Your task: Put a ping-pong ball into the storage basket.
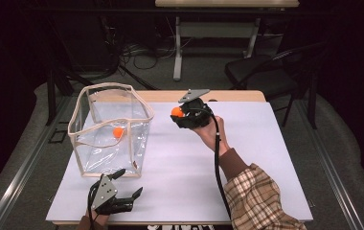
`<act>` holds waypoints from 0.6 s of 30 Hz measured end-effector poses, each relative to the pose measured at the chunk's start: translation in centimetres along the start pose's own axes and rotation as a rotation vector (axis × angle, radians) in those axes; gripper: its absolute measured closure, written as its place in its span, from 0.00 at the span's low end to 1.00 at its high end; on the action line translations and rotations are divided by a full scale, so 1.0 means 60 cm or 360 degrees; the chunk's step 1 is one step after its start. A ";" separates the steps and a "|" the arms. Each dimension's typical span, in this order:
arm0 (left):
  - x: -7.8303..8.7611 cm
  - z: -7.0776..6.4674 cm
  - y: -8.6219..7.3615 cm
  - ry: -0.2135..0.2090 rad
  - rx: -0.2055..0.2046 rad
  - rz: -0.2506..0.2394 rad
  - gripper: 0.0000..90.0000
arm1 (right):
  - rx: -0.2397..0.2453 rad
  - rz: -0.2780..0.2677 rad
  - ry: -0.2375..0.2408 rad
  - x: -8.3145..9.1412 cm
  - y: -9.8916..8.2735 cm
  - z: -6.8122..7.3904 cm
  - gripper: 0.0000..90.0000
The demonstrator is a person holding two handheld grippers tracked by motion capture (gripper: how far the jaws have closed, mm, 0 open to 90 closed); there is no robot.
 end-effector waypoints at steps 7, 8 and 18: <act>0.000 0.000 0.000 0.0001 0.0001 -0.0003 0.18 | 0.0006 -0.0018 0.0012 -0.001 0.016 0.005 0.57; 0.000 0.000 0.000 -0.0001 0.0000 -0.0003 0.18 | 0.0012 -0.0021 0.0015 -0.002 0.018 0.006 0.57; 0.000 0.000 0.000 -0.0001 0.0001 -0.0004 0.18 | 0.0028 -0.0028 0.0029 -0.005 0.033 0.010 0.57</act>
Point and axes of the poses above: each handheld gripper's, and its own axes: x roughly backward along the jaws, y roughly out of its top, z roughly to its left, the point moved 5 cm from there along -x, roughly forward along the jaws, and after that the axes turned 4 degrees about y, right-handed, at the moved point
